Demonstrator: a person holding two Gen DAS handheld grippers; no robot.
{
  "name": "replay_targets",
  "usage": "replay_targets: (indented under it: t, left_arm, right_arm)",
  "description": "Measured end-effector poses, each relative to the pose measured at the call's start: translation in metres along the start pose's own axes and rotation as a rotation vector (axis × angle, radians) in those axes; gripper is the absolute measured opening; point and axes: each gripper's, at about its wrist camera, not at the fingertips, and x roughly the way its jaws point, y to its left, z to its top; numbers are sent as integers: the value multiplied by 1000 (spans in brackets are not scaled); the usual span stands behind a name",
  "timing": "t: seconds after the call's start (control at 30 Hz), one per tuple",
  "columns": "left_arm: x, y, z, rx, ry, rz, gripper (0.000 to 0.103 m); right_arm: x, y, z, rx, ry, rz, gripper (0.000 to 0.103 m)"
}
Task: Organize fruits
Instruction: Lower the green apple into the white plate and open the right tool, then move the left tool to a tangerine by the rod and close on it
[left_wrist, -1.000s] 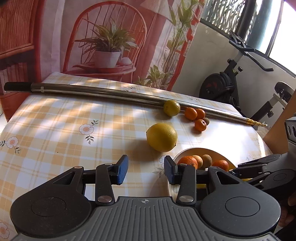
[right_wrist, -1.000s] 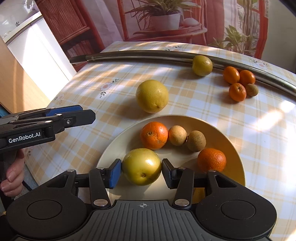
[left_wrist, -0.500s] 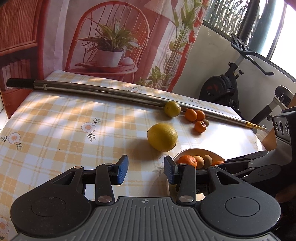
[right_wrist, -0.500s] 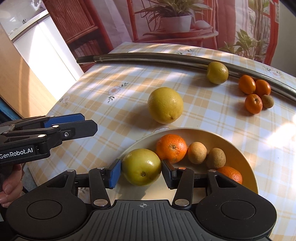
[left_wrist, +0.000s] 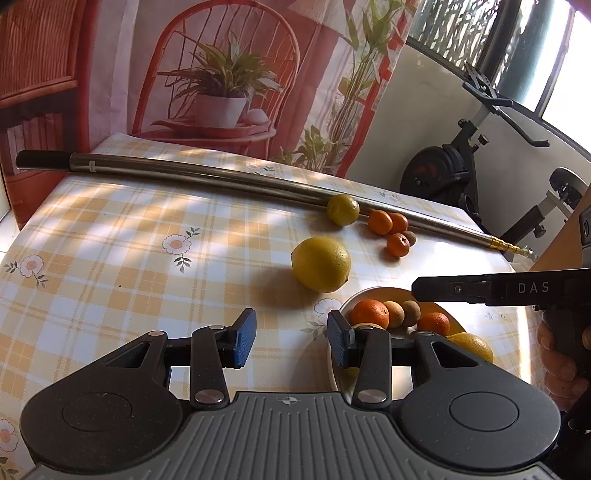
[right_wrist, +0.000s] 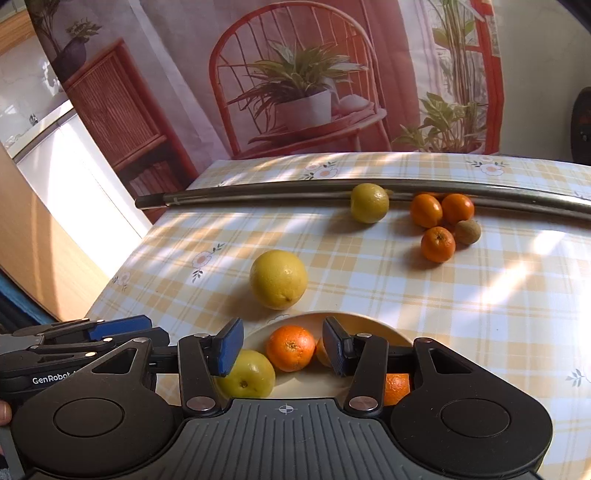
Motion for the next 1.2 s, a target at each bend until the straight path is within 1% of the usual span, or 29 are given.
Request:
replay_targets:
  t: [0.17, 0.3, 0.4, 0.47, 0.57, 0.67, 0.77, 0.9, 1.03, 1.2]
  left_arm:
    - [-1, -5, 6, 22, -4, 10, 44]
    - [-4, -12, 21, 54, -38, 39, 44]
    - [-8, -17, 32, 68, -66, 53, 44]
    - [-10, -21, 36, 69, -77, 65, 44]
    - [-11, -25, 41, 62, -78, 72, 44]
    - [-10, -26, 46, 54, -66, 76, 44]
    - [-8, -29, 53, 55, -55, 82, 44]
    - [-5, -43, 64, 81, -63, 69, 44]
    - [9, -60, 68, 82, -28, 30, 44]
    - [26, -85, 65, 149, -1, 2, 44]
  right_arm:
    - [-24, -32, 2, 32, -70, -93, 45]
    - [-40, -55, 3, 74, -138, -143, 45]
    - [-49, -67, 0, 116, -205, -203, 45]
    - [-53, -75, -4, 140, -237, -222, 45]
    - [-58, -83, -9, 162, -263, -235, 45]
    - [-62, -91, -5, 166, -284, -264, 45]
    - [-67, -102, 2, 186, -312, -267, 45]
    - [-70, -113, 3, 161, -320, -295, 45]
    - [-65, -118, -2, 94, -293, -339, 45]
    - [-65, -132, -10, 122, -284, -325, 44]
